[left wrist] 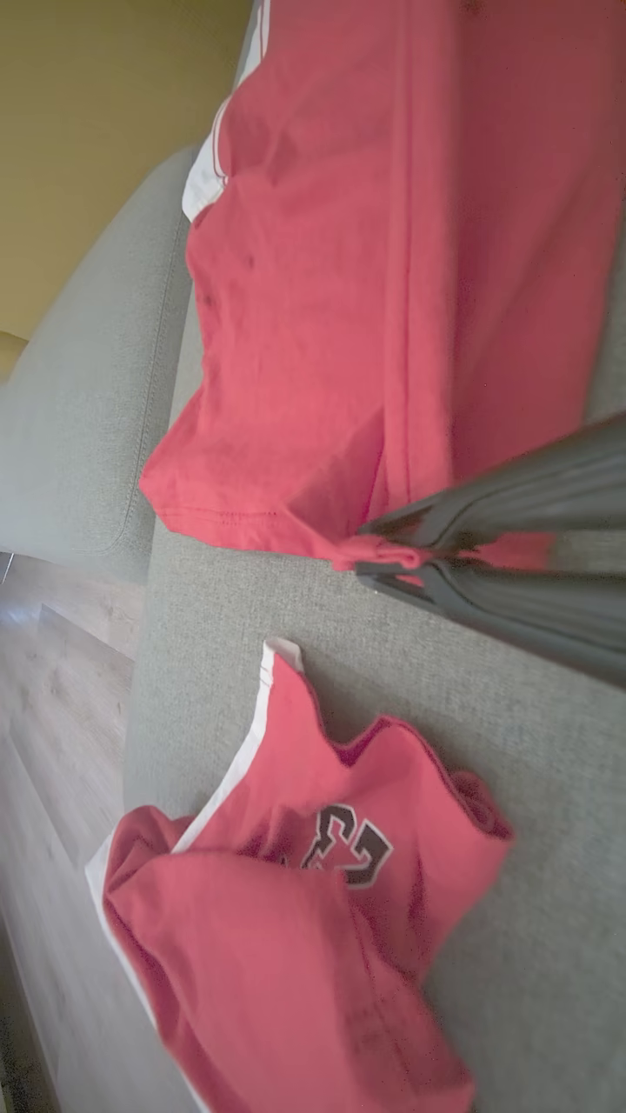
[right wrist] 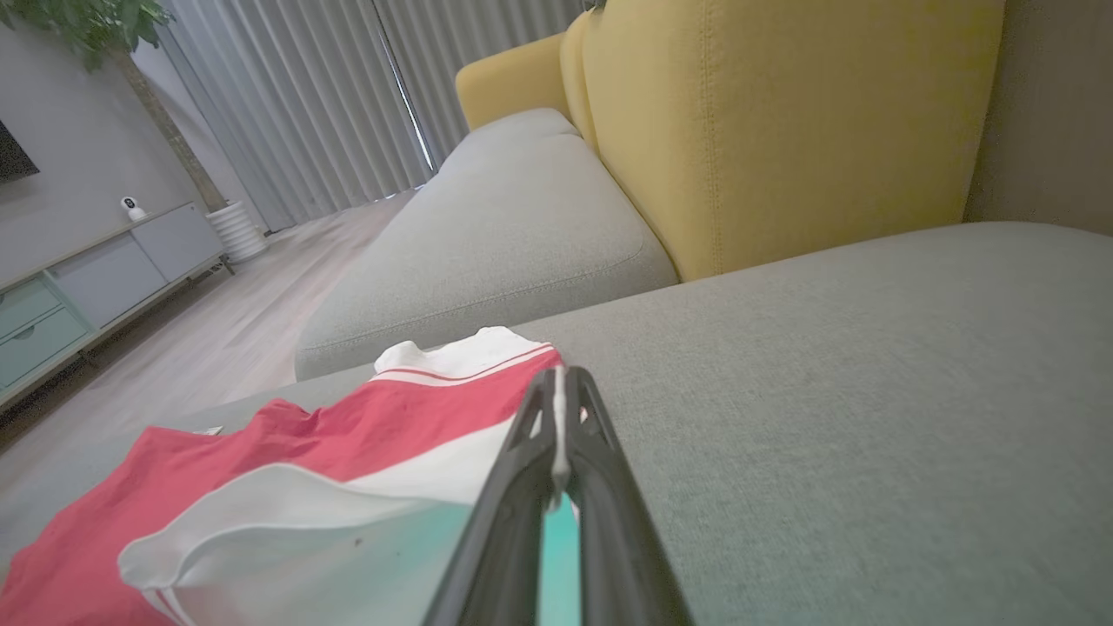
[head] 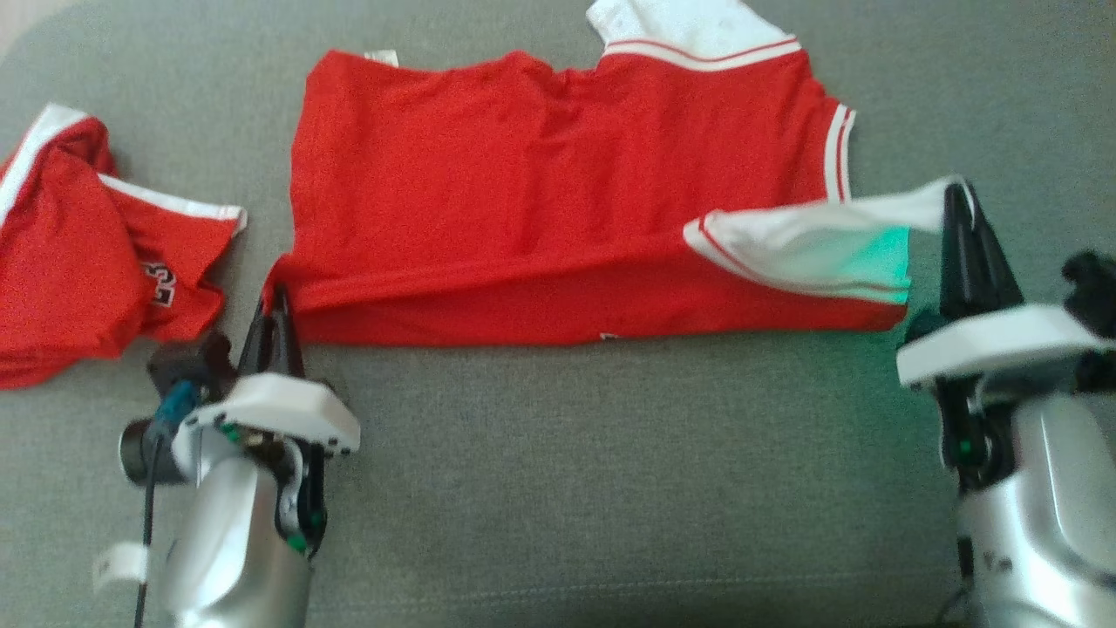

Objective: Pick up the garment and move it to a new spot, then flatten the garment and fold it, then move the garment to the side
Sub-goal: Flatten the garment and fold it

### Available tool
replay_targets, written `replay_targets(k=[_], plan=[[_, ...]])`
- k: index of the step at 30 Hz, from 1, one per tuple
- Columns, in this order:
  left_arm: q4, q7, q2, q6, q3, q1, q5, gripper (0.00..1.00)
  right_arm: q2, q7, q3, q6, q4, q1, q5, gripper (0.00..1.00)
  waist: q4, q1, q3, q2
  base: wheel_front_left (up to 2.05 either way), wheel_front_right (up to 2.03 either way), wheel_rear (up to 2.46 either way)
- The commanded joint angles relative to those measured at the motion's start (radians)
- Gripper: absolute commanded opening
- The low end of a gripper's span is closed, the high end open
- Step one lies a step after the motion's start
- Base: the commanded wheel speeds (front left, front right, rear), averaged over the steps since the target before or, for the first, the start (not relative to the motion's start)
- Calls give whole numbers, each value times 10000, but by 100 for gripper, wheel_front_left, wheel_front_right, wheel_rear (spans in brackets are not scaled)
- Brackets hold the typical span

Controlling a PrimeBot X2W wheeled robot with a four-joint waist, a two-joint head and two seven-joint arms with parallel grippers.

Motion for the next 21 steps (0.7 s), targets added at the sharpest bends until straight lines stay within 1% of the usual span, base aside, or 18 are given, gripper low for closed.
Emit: replay_targets(k=[1,8,14,15,16,17,18,21], plan=[[-45,-53,216,-76,210,-570,138,0,-58,-239,263,63,-42,-693,-138,0,74,0,437,0,0,0,0],[549,-53,216,-234,211,-1763,274,0,-21,-939,588,63,1285,-2263,-505,0,168,0,1228,0,0,0,0],[819,-53,216,-354,194,-2352,433,0,18,-1542,616,63,2490,-3221,-873,0,252,0,1622,0,0,0,0],[824,-53,216,-369,184,-2402,457,28,23,-1642,564,63,2662,-3334,-963,0,258,0,1658,0,0,0,0],[812,-53,216,-378,187,-2436,455,77,29,-1719,529,63,2837,-3432,-1061,0,263,0,1684,0,0,0,0],[787,-53,216,-378,197,-2456,427,100,35,-1779,491,63,3005,-3515,-1153,52,268,0,1704,0,0,0,0],[749,-53,216,-375,199,-2458,408,100,41,-1874,408,63,3124,-3586,-1241,100,270,0,1713,0,0,0,0],[249,-53,216,-275,279,-2198,259,100,61,-2160,91,63,3396,-3639,-1566,100,270,0,1653,0,0,0,0]])
